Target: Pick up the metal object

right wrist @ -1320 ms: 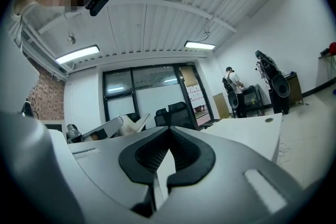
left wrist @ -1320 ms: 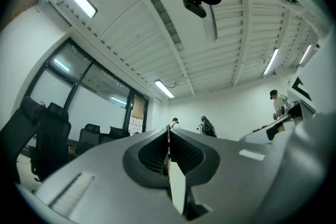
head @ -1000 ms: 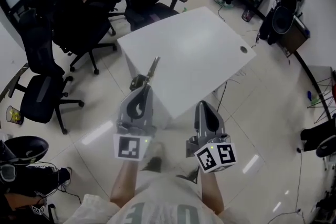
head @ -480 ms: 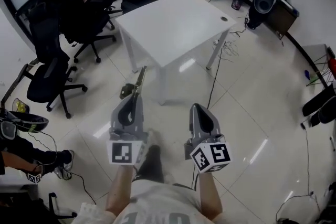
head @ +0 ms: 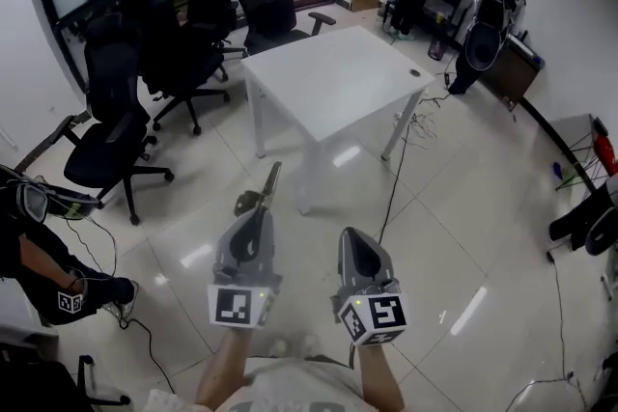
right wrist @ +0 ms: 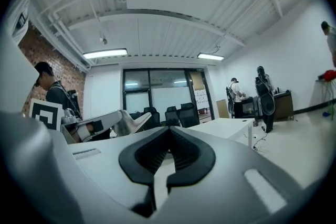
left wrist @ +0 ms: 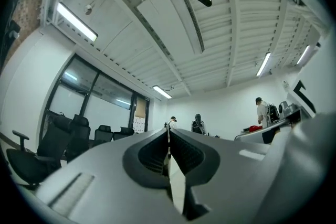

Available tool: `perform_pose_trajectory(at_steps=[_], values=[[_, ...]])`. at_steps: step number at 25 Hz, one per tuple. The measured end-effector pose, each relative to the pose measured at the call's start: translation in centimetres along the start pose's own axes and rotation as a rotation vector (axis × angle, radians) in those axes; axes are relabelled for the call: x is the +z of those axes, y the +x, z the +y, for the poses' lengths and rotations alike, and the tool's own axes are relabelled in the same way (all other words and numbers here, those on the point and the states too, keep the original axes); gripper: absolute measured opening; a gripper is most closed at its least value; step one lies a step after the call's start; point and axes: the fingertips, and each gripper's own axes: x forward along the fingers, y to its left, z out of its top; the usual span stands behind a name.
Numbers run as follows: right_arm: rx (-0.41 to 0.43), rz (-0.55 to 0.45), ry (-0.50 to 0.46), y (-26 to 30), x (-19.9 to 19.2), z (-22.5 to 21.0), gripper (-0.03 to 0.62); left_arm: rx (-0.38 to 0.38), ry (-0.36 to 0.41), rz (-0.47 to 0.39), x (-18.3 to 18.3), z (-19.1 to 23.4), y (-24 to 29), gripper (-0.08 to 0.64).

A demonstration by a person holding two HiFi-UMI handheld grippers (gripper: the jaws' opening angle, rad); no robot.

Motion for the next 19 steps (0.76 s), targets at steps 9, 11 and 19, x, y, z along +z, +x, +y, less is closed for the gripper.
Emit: perform_pose_trajectory(at_steps=[9,11,19], values=[[0.037,-0.026,-0.047,-0.8,1.2,4.5,0.011,-0.003,-0.013,-0.038,2.1,0.6,-2.5,0.008],[0.031,-0.031,-0.042,-0.9,1.1,4.8,0.011,-0.009,-0.005,-0.046,2.4,0.7,-2.9,0.008],[0.023,-0.056,-0.02,-2.3,1.3,5.4,0.011,0.014,-0.006,-0.053,3.1,1.1,-4.6,0.008]])
